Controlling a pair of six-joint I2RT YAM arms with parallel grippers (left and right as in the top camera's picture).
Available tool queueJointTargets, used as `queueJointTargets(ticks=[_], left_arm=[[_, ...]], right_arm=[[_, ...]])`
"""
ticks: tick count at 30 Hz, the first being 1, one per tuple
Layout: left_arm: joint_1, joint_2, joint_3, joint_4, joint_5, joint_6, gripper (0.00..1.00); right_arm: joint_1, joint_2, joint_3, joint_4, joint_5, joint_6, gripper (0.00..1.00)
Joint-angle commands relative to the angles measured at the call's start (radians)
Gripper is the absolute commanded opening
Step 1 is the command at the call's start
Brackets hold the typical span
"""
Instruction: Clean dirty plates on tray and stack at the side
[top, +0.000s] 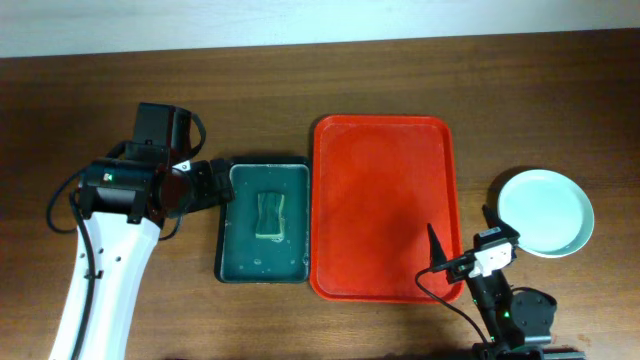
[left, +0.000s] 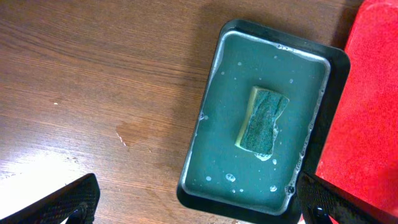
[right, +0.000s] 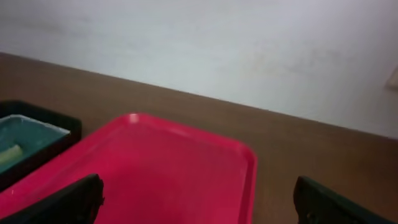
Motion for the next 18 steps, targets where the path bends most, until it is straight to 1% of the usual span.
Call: queueJointTargets(ticks=[1, 9, 11, 12, 15, 16, 18], left_arm=[[0.005, -0.005, 0.011, -0.001, -0.005, 0.000, 0.99], [0.003, -0.011, 0.009, -0.001, -0.005, 0.000, 0.99], [-0.003, -0.071, -0.003, 0.004, -0.018, 0.001, 0.99], [-0.003, -0.115, -0.016, 0.031, -0.068, 0.000, 0.99], [-0.003, -0.335, -0.166, 0.276, -0.073, 0.010, 0.99], [-0.002, -0.415, -0.243, 0.376, -0.051, 0.054, 0.99], [0.004, -0.616, -0.456, 0.607, 0.029, 0.160, 0.99]], right_arm=[[0.005, -0.005, -0.005, -0.010, 0.005, 0.001, 0.98], [0.005, -0.005, -0.005, -0.010, 0.005, 0.001, 0.98], [0.005, -0.005, -0.005, -0.010, 0.005, 0.001, 0.98], [0.005, -0.005, -0.005, -0.010, 0.005, 0.001, 0.98], [0.005, -0.005, -0.005, -0.010, 0.005, 0.001, 0.98], [0.005, -0.005, -0.005, -0.010, 0.005, 0.001, 0.98], [0.005, -0.005, -0.005, -0.010, 0.005, 0.001, 0.98]])
